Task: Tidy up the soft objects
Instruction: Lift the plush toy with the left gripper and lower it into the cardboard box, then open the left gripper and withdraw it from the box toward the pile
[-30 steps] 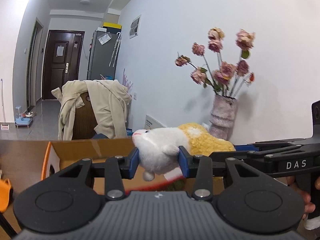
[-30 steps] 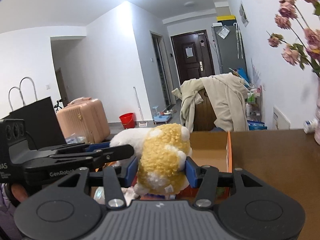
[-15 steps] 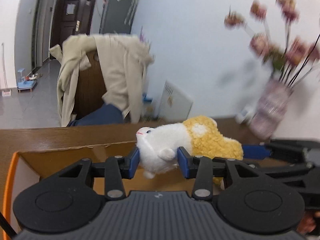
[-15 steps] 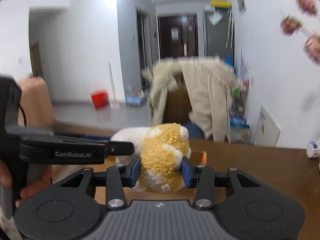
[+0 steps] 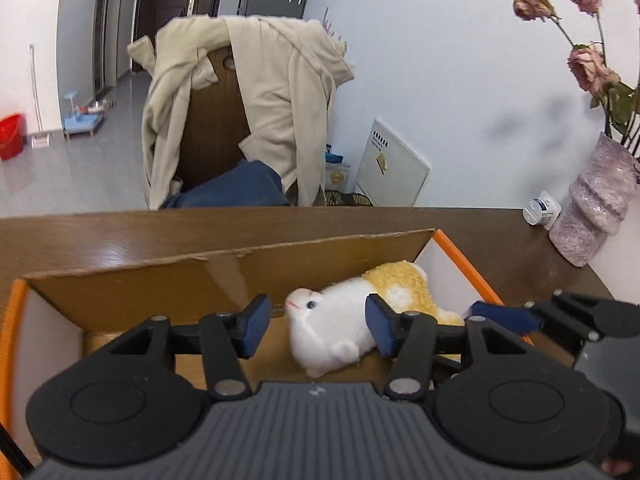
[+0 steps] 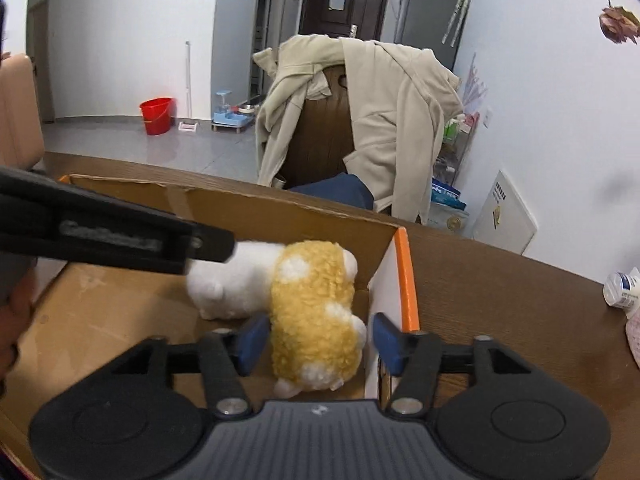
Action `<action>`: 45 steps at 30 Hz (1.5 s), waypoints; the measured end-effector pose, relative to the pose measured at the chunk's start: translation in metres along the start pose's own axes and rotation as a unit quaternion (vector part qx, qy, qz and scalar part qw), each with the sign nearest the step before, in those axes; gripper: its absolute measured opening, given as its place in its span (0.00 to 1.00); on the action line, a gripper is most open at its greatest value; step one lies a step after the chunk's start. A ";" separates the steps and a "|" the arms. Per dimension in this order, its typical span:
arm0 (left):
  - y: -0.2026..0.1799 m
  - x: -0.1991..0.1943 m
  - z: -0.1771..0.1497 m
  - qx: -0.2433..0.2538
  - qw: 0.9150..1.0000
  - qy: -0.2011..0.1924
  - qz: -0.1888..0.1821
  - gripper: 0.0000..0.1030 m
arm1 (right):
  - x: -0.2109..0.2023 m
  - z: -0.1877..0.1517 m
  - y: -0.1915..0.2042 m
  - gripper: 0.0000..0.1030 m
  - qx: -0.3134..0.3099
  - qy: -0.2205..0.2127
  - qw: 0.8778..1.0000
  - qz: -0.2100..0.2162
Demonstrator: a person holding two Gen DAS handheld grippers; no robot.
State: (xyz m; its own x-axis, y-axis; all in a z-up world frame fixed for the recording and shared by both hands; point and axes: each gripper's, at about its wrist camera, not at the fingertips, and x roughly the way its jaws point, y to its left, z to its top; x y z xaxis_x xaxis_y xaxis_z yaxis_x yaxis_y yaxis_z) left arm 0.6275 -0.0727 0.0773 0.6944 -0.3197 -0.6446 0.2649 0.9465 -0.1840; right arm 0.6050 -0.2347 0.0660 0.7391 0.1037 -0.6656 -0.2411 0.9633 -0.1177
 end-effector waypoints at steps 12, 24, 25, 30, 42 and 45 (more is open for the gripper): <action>0.004 -0.143 0.006 0.030 0.996 -0.051 0.062 0.74 | -0.116 0.020 -0.031 0.76 0.053 -0.054 0.997 0.016; -0.009 -0.312 -0.094 0.024 0.983 -0.143 0.112 0.99 | -0.266 -0.044 -0.014 0.85 0.036 -0.129 0.990 0.041; -0.010 -0.325 -0.110 0.029 0.979 -0.161 0.121 1.00 | -0.276 -0.054 -0.012 0.86 0.037 -0.137 0.989 0.046; -0.017 -0.372 -0.183 0.050 0.964 -0.206 0.163 1.00 | -0.326 -0.117 0.005 0.93 0.048 -0.186 0.979 0.065; -0.040 -0.417 -0.333 0.044 0.963 -0.229 0.135 1.00 | -0.383 -0.263 0.067 1.00 0.044 -0.256 0.964 0.062; -0.042 -0.415 -0.355 0.078 0.967 -0.212 0.118 1.00 | -0.383 -0.294 0.083 1.00 0.056 -0.239 0.967 0.075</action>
State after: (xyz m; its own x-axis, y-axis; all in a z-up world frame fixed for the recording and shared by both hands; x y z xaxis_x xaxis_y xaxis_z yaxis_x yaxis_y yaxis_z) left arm 0.0905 0.0355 0.0893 0.9509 -0.1152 -0.2873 0.1397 0.9880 0.0663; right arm 0.1173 -0.2670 0.0942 0.9138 0.3206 -0.2493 -0.3180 0.9467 0.0517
